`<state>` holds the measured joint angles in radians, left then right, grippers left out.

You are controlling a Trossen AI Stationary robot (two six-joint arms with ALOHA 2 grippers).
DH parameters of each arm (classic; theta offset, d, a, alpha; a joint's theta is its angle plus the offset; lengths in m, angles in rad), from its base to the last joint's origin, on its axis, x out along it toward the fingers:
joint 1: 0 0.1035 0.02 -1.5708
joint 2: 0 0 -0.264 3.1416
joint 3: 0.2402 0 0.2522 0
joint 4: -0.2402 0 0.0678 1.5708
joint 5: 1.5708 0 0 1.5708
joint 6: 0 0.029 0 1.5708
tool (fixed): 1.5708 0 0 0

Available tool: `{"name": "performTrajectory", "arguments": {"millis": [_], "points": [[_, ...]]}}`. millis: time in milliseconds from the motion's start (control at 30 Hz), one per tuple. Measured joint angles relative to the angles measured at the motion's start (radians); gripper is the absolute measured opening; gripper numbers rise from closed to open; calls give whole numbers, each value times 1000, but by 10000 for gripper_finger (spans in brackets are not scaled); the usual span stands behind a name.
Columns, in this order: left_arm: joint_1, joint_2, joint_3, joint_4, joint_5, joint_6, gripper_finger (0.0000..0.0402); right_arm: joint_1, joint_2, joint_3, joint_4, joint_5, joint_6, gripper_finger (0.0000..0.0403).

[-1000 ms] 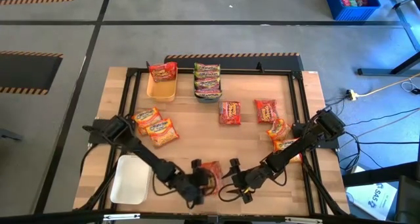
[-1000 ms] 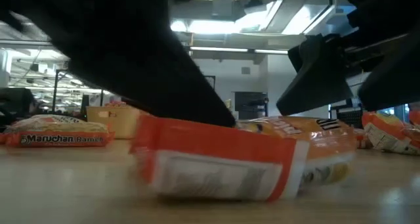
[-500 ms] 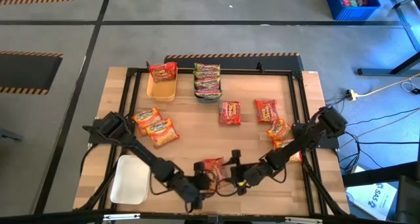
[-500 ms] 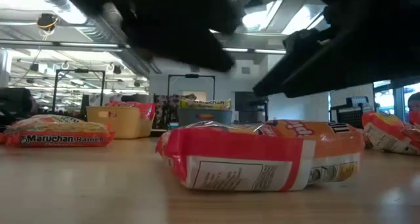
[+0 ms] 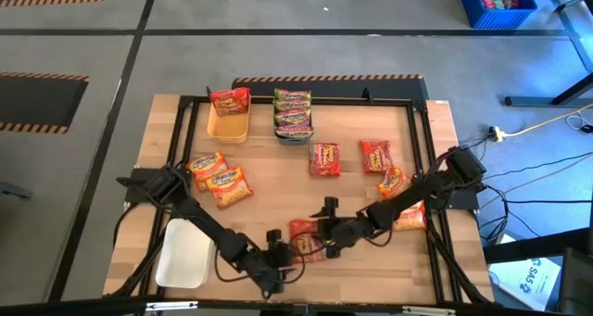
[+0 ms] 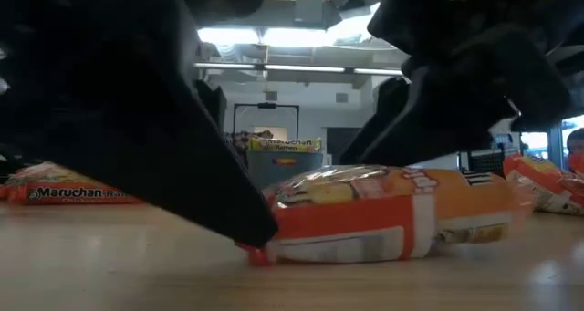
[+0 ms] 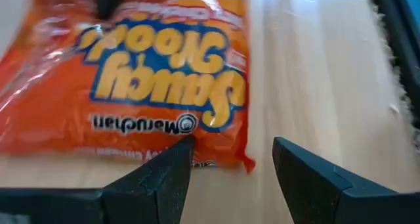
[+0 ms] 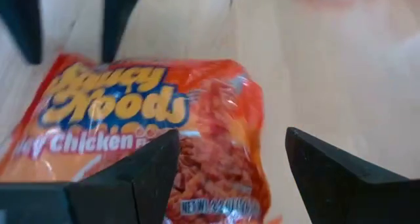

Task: Sort Maruchan noodles
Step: Put the orange noodle pack into the yellow bin

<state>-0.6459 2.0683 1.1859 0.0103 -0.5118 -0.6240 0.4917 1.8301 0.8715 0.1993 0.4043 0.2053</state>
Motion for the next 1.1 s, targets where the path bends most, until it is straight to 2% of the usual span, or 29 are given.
{"name": "performTrajectory", "arguments": {"millis": [133,300,400,600,733,967,1100], "points": [[16,-29,0,-72,-11,-29,208,35,-2,0,-18,-30,15,264],[18,-88,-1,-172,-124,-79,208,75,-3,2,-30,-57,46,264],[18,-114,-1,-196,-152,-81,208,92,-21,1,-62,-40,44,264],[25,-161,-1,-176,-104,-81,213,106,-139,1,-188,-21,61,264],[28,-169,0,-171,-104,-83,230,139,-189,0,-225,7,81,264],[78,-168,1,-155,-51,-103,290,207,-173,0,-219,7,73,264],[113,-168,1,-150,-26,-119,302,239,-141,0,-190,23,49,264]]}}
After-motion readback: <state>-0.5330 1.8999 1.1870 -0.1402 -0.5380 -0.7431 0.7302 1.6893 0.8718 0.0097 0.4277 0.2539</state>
